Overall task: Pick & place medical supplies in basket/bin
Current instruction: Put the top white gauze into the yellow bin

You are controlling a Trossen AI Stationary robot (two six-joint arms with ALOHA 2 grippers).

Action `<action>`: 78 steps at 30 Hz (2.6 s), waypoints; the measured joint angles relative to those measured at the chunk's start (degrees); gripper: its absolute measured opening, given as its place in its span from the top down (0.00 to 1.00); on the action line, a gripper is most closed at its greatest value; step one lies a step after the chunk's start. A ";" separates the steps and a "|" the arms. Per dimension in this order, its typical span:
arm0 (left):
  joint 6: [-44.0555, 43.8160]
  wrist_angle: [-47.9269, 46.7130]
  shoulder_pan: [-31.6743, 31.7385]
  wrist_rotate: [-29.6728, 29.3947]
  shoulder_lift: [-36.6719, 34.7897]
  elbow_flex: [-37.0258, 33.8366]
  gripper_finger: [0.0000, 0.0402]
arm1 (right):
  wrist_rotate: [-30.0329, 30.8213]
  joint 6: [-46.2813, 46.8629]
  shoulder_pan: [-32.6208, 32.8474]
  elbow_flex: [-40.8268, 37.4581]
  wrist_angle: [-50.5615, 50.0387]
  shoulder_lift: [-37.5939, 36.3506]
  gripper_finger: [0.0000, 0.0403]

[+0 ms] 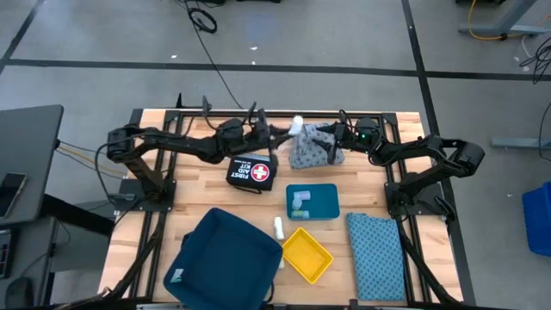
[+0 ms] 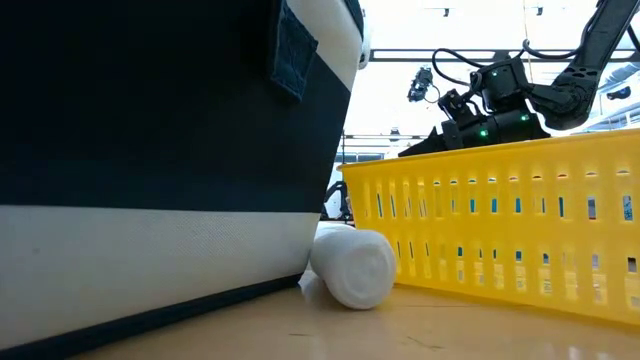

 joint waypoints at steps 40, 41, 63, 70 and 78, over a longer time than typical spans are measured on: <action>2.73 -41.37 -16.30 38.45 11.66 15.51 0.97 | 1.22 -0.19 0.04 0.00 0.22 0.00 0.42; 3.40 -42.90 -16.55 38.50 12.63 16.92 0.97 | 1.22 -0.20 0.04 0.00 0.22 0.00 0.42; 16.94 -59.25 -20.08 38.57 23.15 28.27 0.97 | 2.67 -2.66 -0.12 0.00 -0.41 0.00 0.42; 19.52 -59.01 -21.41 35.35 23.93 28.29 0.97 | 3.63 -2.75 -0.12 0.00 -0.51 0.00 0.42; 20.20 -58.94 -21.32 34.74 23.93 28.29 0.85 | 3.62 -2.62 -0.12 0.00 -0.84 0.00 0.42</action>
